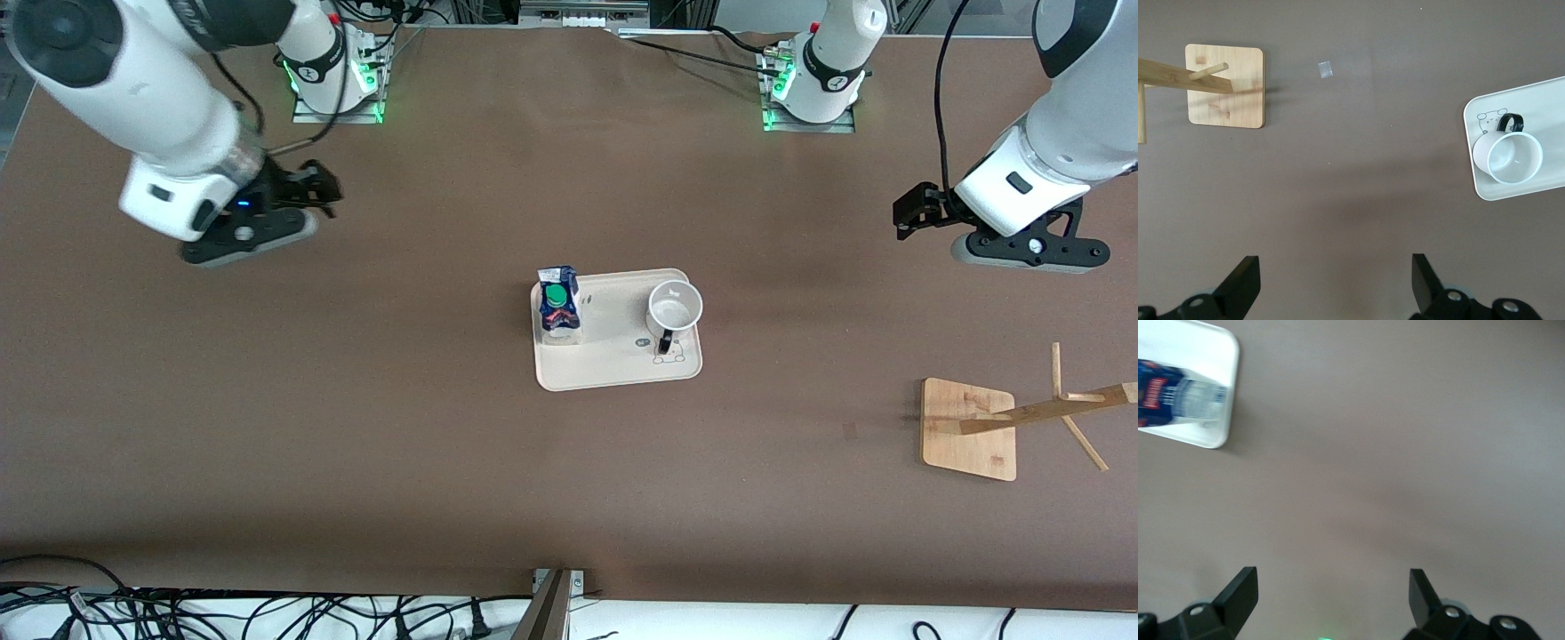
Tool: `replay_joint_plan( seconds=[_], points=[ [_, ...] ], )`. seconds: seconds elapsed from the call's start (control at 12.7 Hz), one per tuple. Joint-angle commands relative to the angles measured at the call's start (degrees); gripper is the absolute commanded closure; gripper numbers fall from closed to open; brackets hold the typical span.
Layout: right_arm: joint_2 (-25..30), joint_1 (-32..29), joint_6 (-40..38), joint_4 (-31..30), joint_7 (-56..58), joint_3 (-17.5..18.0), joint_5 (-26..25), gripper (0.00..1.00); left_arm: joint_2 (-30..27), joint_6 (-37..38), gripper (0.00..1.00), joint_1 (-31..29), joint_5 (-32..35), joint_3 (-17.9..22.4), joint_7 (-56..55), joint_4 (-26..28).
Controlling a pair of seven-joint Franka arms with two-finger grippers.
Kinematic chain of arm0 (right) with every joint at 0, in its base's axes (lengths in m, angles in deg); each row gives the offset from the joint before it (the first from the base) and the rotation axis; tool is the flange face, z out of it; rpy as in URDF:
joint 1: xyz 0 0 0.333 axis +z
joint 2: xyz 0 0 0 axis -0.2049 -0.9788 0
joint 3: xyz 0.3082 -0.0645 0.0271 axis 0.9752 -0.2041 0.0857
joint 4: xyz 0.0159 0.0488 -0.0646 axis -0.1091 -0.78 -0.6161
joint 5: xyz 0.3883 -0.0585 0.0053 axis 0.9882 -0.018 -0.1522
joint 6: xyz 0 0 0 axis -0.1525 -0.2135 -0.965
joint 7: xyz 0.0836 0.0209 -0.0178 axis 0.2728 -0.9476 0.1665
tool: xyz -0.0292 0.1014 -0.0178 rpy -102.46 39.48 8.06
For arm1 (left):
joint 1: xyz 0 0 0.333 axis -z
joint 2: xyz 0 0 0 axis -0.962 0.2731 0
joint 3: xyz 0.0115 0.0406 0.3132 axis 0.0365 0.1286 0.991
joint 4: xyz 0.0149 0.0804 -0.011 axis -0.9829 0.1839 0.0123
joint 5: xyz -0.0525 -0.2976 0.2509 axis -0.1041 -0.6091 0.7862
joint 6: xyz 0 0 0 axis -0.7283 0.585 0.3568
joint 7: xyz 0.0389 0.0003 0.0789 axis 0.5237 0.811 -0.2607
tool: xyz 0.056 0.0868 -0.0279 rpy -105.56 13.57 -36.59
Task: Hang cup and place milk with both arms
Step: 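Reach the right gripper to the milk carton while the left gripper reaches the mug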
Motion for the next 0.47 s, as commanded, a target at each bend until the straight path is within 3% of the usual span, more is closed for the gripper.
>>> replay_joint_plan(
  seconds=[0.0, 0.16, 0.39],
  points=[
    [-4.9, 3.5, 4.8, 1.4, -6.9, 0.5, 5.6, 0.00, 0.7, 1.5, 0.00, 0.1, -0.3, -0.4, -1.8, -1.9],
    [-10.8, 8.7, 9.0, 5.4, -16.3, 0.6, 6.0, 0.00, 1.2, 1.5, 0.00, 0.8, -0.4, -0.7, -3.6, -1.9],
    [-22.7, 14.1, 11.0, 17.7, -30.3, 0.9, 6.2, 0.00, 1.9, 1.4, 0.00, 0.8, -0.9, -0.7, -4.3, -2.0]
  ],
)
